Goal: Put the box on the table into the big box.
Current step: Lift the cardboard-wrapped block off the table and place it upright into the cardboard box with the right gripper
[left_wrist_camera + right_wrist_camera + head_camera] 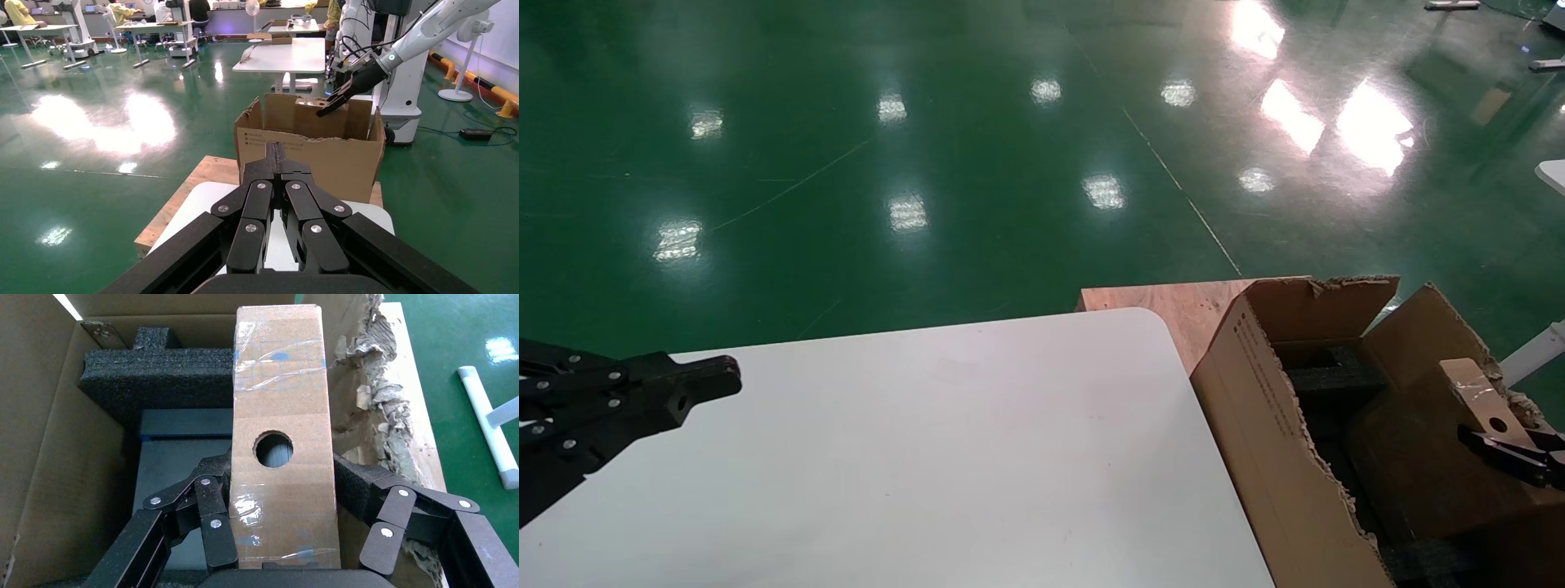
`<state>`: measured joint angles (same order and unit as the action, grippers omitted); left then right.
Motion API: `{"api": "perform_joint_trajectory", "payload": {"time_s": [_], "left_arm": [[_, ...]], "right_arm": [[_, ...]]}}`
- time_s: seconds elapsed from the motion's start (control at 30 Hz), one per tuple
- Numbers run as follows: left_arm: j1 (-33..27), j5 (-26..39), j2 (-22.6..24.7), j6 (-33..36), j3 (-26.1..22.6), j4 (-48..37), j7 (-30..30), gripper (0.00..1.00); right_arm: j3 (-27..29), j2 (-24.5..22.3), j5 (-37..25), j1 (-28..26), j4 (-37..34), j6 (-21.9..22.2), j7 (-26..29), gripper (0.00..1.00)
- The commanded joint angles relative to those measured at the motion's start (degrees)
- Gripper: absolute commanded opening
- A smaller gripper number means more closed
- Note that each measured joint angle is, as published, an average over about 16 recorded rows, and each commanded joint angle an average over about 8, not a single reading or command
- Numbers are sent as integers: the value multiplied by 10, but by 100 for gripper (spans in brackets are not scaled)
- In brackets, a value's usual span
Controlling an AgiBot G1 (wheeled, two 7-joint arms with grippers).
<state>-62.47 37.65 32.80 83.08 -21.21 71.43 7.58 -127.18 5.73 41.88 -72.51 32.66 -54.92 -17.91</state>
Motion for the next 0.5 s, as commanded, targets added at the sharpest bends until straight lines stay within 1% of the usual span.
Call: {"api": "perform_joint_trajectory", "payload": {"time_s": [0.03,0.5], "left_arm": [[0,0,0,0,0,0,0,0],[0,0,0,0,0,0,0,0]], "right_arm": [[-1,5,4,4,-9,-3,0,0],[1,18,-23,-13,-45,-25,5,0]]}}
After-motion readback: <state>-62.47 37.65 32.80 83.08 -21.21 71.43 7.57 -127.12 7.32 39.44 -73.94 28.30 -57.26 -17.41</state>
